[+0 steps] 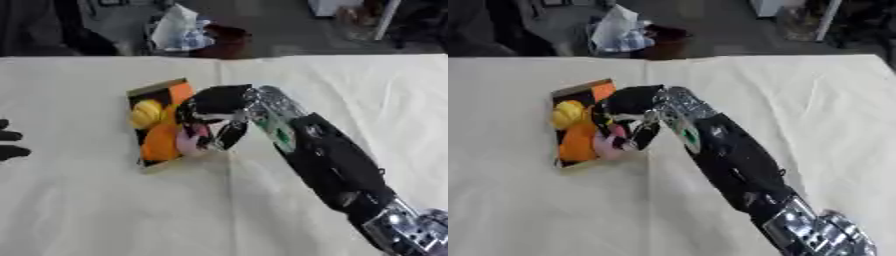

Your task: Pick up objects on the table and place them in the box.

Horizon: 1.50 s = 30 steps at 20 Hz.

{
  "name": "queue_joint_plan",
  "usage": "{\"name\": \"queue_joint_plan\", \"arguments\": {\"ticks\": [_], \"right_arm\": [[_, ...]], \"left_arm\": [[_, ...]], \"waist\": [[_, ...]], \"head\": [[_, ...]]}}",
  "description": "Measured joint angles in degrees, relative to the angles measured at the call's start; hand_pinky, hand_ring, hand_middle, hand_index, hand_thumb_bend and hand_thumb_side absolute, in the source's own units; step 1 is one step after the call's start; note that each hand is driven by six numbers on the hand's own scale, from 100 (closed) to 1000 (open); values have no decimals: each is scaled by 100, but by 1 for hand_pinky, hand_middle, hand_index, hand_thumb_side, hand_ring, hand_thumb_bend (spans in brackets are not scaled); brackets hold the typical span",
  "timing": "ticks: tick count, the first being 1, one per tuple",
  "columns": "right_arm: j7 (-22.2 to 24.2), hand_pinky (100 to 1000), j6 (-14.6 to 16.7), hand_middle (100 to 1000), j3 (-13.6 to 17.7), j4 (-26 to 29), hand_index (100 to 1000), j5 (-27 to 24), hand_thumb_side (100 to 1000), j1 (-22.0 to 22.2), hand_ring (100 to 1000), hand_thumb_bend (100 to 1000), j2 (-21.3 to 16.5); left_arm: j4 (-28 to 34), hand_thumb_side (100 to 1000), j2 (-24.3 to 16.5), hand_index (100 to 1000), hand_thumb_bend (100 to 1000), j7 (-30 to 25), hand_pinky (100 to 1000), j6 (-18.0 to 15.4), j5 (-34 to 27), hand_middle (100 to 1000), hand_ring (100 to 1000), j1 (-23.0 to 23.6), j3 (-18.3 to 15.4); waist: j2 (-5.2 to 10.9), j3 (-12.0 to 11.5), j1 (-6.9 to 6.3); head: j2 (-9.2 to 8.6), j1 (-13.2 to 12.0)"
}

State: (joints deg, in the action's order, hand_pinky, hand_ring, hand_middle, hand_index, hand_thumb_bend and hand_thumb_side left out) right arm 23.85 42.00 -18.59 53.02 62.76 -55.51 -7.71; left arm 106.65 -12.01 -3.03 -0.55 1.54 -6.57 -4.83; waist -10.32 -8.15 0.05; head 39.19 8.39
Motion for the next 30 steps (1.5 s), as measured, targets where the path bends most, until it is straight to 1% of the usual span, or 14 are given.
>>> {"name": "queue_joint_plan", "arguments": {"ticks": [1,4,6,9,14,20,24,29,30], "right_arm": [[-90,774,48,771,48,-96,639,97,100,-16,773,100,8],[-381,773,135,779,160,-282,740,411,100,-47,775,100,37],[-576,772,144,785,211,-330,780,619,100,-48,777,100,41],[-864,770,57,793,289,-347,826,905,100,-91,780,104,41],[-1359,769,-239,803,381,-347,865,1268,100,-225,785,143,38],[-1911,771,-602,812,517,-456,879,1729,100,-393,790,171,-45],[-2142,771,-672,816,589,-528,882,1886,100,-470,793,182,-138],[-2291,772,-641,815,621,-451,883,1854,100,-582,792,182,-272],[-2320,776,-628,807,622,-392,883,1803,100,-602,784,120,-309]], "left_arm": [[0,849,0,806,100,0,747,0,0,623,577,0,0],[0,849,0,806,100,0,747,0,-1,622,577,0,0],[0,849,0,806,100,0,748,0,-1,622,577,0,0],[-1,849,1,806,100,0,748,0,-1,622,576,0,0],[-1,849,1,806,100,-2,748,-1,-2,622,576,0,0],[-1,849,1,806,100,-8,749,-6,-2,622,576,0,0],[-2,849,1,806,100,-9,749,-5,-2,622,575,0,0],[-2,849,1,806,100,-10,750,-5,-2,621,575,0,0],[-2,850,1,806,100,-10,750,-5,-2,621,575,0,0]], "waist": [[0,0,0],[0,0,-1],[0,0,-1],[0,-1,-1],[0,-14,-1],[0,-37,-1],[0,-38,-1],[0,-27,-1],[0,-18,-1]], "head": [[0,2],[-1,7],[-1,9],[-2,13],[-3,22],[-3,24],[-3,24],[-3,7],[-3,-4]]}}
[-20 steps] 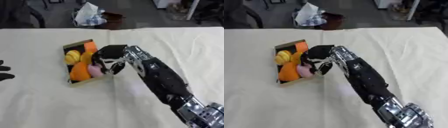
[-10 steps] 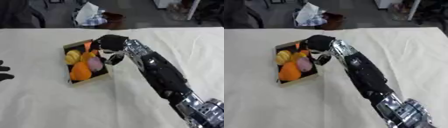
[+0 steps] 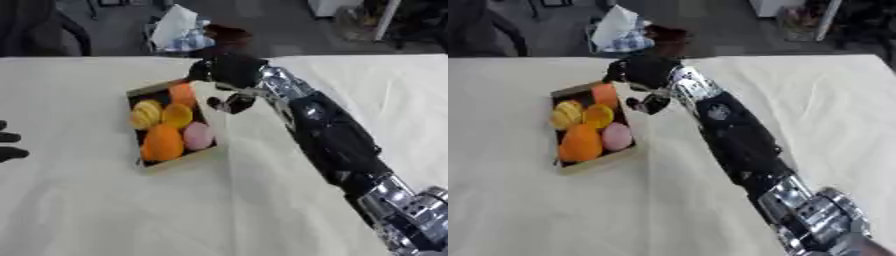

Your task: Pick up objects on the table and place them in the box.

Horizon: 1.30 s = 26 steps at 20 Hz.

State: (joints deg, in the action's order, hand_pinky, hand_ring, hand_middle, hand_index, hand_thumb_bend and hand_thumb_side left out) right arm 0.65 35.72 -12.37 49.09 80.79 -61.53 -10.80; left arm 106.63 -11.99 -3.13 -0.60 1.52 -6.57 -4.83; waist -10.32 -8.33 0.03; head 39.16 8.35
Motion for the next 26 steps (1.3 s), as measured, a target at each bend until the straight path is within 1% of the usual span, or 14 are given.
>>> {"name": "queue_joint_plan", "arguments": {"ticks": [2,6,10,14,18,19,20,21,22,23,25,26], "right_arm": [[-88,780,35,801,38,146,884,-142,100,-4,778,100,-76],[-380,785,113,781,206,442,881,-523,100,6,758,100,-290],[-770,792,51,761,466,779,875,-932,100,149,742,100,-552],[-1154,799,-107,750,719,1207,871,-1319,100,498,732,100,-822],[-1519,806,-356,740,908,1701,868,-1684,100,1036,722,100,-1027],[-1611,807,-428,739,941,1820,868,-1779,136,1178,720,100,-1048],[-1701,811,-504,742,965,1937,872,-1871,197,1325,723,100,-1058],[-1795,815,-562,747,975,2045,876,-1967,226,1476,728,100,-1057],[-1891,817,-601,750,974,2145,878,-2057,183,1633,730,100,-1056],[-1987,818,-622,750,966,2239,878,-2156,283,1792,729,100,-1048],[-2139,820,-644,747,950,2398,875,-2353,327,2112,727,100,-972],[-2186,820,-659,745,951,2482,874,-2450,363,2270,724,100,-920]], "left_arm": [[0,850,0,807,100,0,750,0,0,622,575,0,0],[-1,851,0,806,100,1,751,0,0,624,578,1,-2],[-16,853,0,806,100,9,752,3,0,626,581,1,-5],[-31,856,2,807,100,17,753,10,0,630,583,0,-10],[-32,859,5,811,100,19,755,12,4,637,588,-5,-38],[-32,860,6,812,100,20,755,12,7,637,588,-8,-41],[-32,863,10,814,100,21,756,13,9,638,588,-10,-42],[-32,863,24,814,100,23,756,15,9,638,588,-11,-42],[-33,864,38,815,100,26,756,18,10,637,588,-16,-43],[-33,865,50,815,100,29,756,21,11,638,589,-26,-43],[-34,870,51,817,100,31,757,22,11,640,590,-46,-45],[-34,872,52,818,100,31,757,23,11,641,591,-47,-45]], "waist": [[0,25,0],[0,96,0],[0,171,0],[0,251,0],[0,324,0],[0,340,0],[0,351,0],[0,364,0],[0,375,0],[-4,384,0],[-6,430,0],[-7,449,0]], "head": [[0,-27],[0,-109],[0,-196],[2,-285],[3,-387],[3,-413],[5,-435],[9,-461],[13,-486],[19,-514],[67,-575],[99,-602]]}}
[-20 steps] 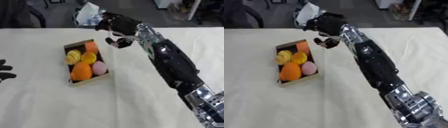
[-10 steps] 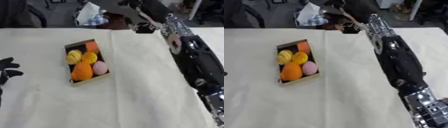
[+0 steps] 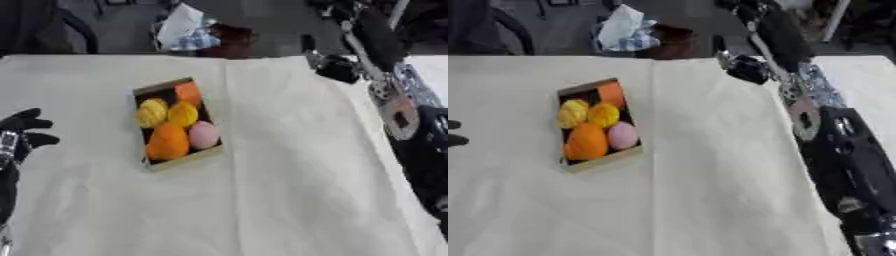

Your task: Pick up objects on the table and place them in the box.

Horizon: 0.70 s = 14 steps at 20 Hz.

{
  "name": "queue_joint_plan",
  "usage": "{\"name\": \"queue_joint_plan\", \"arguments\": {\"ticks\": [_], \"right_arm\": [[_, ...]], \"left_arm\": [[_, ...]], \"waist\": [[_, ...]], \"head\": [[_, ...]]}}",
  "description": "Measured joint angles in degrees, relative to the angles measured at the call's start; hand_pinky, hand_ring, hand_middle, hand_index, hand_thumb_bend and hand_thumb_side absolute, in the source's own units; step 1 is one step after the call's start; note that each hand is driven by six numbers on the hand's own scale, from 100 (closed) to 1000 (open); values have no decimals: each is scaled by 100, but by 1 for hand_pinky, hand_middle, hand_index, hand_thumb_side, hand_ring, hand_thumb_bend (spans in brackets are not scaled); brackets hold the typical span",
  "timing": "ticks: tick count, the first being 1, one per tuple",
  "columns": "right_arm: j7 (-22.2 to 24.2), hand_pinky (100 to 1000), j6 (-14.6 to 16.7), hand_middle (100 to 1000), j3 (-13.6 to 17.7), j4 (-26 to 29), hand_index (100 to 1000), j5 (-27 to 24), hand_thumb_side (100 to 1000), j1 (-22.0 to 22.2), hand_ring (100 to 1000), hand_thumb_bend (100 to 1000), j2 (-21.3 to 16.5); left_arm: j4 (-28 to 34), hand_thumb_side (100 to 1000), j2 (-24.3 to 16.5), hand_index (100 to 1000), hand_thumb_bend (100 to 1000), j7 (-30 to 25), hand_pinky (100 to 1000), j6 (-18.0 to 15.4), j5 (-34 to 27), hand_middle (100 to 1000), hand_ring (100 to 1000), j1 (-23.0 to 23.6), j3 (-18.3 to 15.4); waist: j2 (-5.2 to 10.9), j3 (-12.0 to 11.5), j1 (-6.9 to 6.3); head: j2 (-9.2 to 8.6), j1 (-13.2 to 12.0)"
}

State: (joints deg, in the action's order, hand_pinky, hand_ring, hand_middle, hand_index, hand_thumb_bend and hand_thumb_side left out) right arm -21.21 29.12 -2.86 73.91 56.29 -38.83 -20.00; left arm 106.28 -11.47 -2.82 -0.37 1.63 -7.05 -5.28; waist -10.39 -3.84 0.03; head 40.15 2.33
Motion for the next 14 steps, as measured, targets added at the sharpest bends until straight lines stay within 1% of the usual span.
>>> {"name": "queue_joint_plan", "arguments": {"ticks": [3,8,11,14], "right_arm": [[-51,819,-96,735,20,236,867,-291,439,463,715,100,195],[116,823,-445,734,103,606,861,-749,506,1181,714,100,554],[307,823,-668,730,104,906,852,-1018,520,1617,710,100,747],[503,823,-914,728,104,1244,848,-1302,527,2064,709,100,970]], "left_arm": [[-4,876,2,821,100,-1,759,2,0,645,594,0,1],[-35,888,5,823,100,-23,763,15,0,650,598,0,8],[-48,893,51,824,100,-60,766,21,0,653,600,0,26],[-71,896,53,824,100,-104,768,23,0,654,601,1,57]], "waist": [[-1,39,0],[-1,104,0],[-1,103,0],[-1,103,0]], "head": [[82,-83],[237,-171],[315,-181],[356,-200]]}}
